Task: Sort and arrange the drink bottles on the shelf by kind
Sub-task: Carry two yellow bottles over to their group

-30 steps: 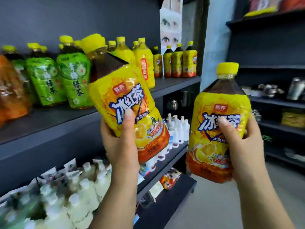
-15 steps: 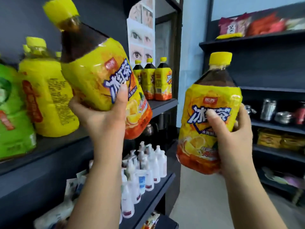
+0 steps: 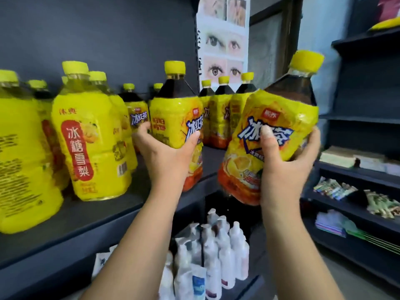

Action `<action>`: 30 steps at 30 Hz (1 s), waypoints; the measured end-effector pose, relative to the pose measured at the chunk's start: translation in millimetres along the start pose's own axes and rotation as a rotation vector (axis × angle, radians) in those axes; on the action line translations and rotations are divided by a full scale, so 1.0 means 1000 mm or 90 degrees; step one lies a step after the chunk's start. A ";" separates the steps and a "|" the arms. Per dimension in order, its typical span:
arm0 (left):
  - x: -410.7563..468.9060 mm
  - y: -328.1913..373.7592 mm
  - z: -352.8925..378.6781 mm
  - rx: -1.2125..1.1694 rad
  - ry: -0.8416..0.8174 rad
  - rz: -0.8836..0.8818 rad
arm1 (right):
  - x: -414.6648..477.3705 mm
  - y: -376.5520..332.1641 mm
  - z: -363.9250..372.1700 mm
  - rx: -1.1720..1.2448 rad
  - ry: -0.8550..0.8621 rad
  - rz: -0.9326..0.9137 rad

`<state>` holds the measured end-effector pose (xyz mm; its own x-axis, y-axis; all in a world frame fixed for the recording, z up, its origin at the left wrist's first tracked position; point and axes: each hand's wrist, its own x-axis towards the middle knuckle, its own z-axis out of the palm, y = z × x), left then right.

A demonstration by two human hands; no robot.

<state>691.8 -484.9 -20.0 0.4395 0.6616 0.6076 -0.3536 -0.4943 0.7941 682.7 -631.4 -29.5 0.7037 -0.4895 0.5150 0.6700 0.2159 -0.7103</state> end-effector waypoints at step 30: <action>-0.010 0.007 -0.119 0.141 0.020 0.070 | -0.046 0.007 0.095 -0.486 -0.734 -0.176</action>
<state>587.0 -427.3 -22.6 0.3814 0.6118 0.6930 -0.2075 -0.6739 0.7091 677.1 -527.5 -12.4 0.6177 0.5965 0.5125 0.7864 -0.4592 -0.4133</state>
